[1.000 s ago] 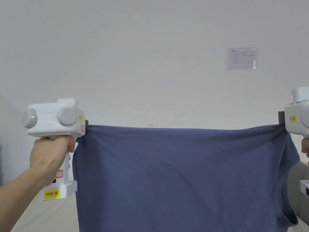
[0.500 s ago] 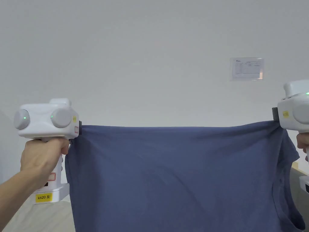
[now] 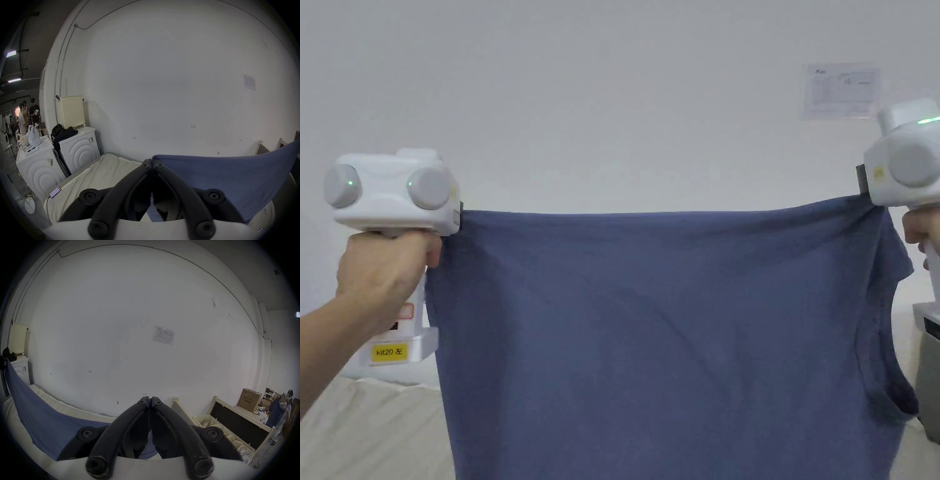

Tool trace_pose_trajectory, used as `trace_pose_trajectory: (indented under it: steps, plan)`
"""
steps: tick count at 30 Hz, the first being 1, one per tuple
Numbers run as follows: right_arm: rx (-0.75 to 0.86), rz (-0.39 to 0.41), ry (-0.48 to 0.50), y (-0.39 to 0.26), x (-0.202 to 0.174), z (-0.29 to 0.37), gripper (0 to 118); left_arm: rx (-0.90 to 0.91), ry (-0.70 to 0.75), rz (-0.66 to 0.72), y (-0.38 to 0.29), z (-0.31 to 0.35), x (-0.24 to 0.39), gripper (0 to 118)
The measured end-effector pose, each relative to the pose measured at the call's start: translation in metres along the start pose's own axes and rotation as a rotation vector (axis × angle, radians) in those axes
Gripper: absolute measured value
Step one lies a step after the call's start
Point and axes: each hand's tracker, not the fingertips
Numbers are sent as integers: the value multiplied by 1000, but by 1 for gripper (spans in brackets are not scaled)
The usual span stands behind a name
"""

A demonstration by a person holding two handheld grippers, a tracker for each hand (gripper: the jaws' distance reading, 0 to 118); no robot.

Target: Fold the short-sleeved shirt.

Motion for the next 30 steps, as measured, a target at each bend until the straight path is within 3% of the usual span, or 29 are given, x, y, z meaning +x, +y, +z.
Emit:
trace_pose_trajectory:
  steps: [5,6,10,12,18,25,30]
  plan:
    - [-37,31,-4,-16,-19,-39,1,-11,15,-6,-15,-34,11,0]
    - [-31,26,-11,-7,-6,-15,1,-14,11,4,-17,-41,12,0]
    - [-75,55,10,-24,-16,-38,1,-36,26,4,-32,-65,20,0]
    - [-115,64,28,-56,-36,-90,1,-38,29,-16,-43,-74,24,0]
    - [-203,84,52,-118,-54,-120,1,-115,27,-41,-97,-101,37,0]
    - [-325,71,93,-208,-64,-98,1,-267,-2,-30,-186,-114,38,0]
    - [-372,38,124,-262,-48,-51,1,-329,-22,2,-245,-79,14,0]
